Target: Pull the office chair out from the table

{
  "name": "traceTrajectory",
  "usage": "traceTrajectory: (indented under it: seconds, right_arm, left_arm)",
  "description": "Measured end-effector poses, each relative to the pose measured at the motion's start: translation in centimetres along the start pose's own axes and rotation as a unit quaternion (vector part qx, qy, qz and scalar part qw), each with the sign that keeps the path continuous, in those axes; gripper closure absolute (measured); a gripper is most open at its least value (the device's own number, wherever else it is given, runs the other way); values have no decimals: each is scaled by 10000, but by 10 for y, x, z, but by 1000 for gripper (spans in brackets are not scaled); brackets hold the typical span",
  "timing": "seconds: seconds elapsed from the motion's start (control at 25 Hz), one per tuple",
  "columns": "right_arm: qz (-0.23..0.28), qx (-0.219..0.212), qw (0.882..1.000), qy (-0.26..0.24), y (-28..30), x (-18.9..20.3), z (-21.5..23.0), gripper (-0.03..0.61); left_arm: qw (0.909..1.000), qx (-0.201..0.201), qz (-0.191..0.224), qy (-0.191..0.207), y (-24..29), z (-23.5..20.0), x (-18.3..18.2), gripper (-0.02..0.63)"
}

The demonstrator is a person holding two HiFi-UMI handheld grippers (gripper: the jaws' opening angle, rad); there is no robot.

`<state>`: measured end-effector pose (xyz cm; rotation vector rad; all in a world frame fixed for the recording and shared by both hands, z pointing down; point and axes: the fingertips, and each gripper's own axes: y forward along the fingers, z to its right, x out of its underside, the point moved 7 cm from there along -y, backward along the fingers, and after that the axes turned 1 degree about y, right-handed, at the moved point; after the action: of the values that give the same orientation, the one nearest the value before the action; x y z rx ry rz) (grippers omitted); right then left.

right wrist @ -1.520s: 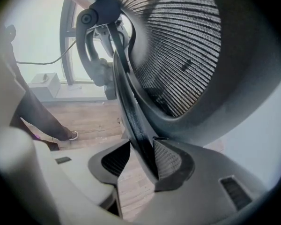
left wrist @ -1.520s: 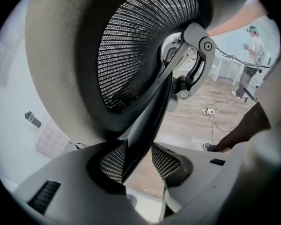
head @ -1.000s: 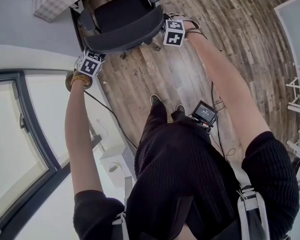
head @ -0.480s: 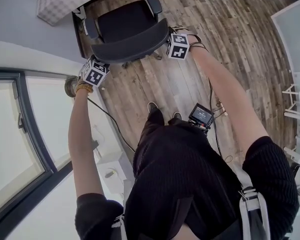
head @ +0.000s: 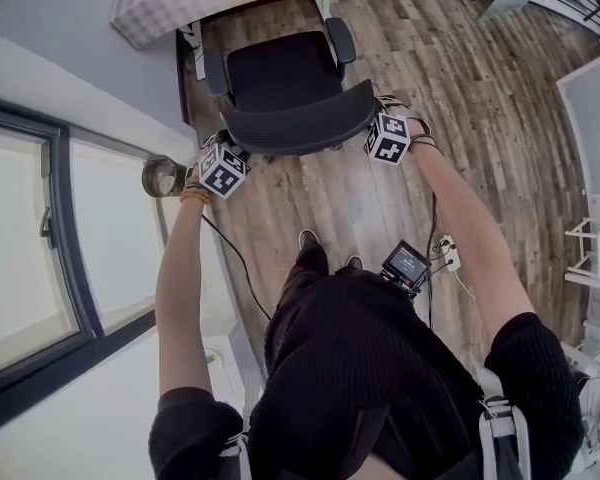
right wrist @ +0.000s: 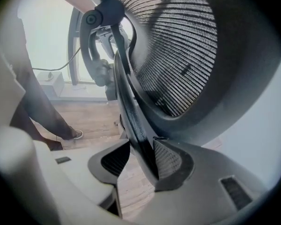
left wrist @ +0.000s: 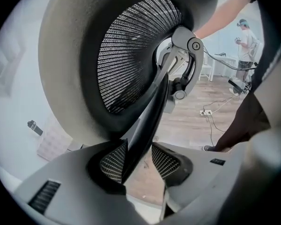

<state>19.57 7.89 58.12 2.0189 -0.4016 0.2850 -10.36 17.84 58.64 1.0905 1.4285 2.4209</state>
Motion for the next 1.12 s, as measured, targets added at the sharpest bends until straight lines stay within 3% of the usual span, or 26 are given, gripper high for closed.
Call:
traceTrajectory:
  seconds: [0.64, 0.76, 0.88, 0.96, 1.12]
  right_arm:
    - [278, 32, 9995, -116, -22, 5, -34, 417]
    - [443, -90, 9990, -75, -26, 3, -34, 417]
    - [866, -200, 9959, 154, -30, -2, -37, 414]
    - [1186, -57, 9926, 262, -34, -4, -40, 413]
    - [1703, 339, 9836, 484, -55, 1, -41, 465]
  left_arm:
    - [9996, -143, 181, 169, -18, 29, 13, 434]
    - [9985, -372, 317, 233, -18, 30, 13, 419]
    - [9968, -621, 482, 127, -20, 36, 21, 323]
    - [9944, -862, 615, 19, -26, 36, 25, 268]
    - [9858, -1408, 872, -280, -52, 29, 30, 262]
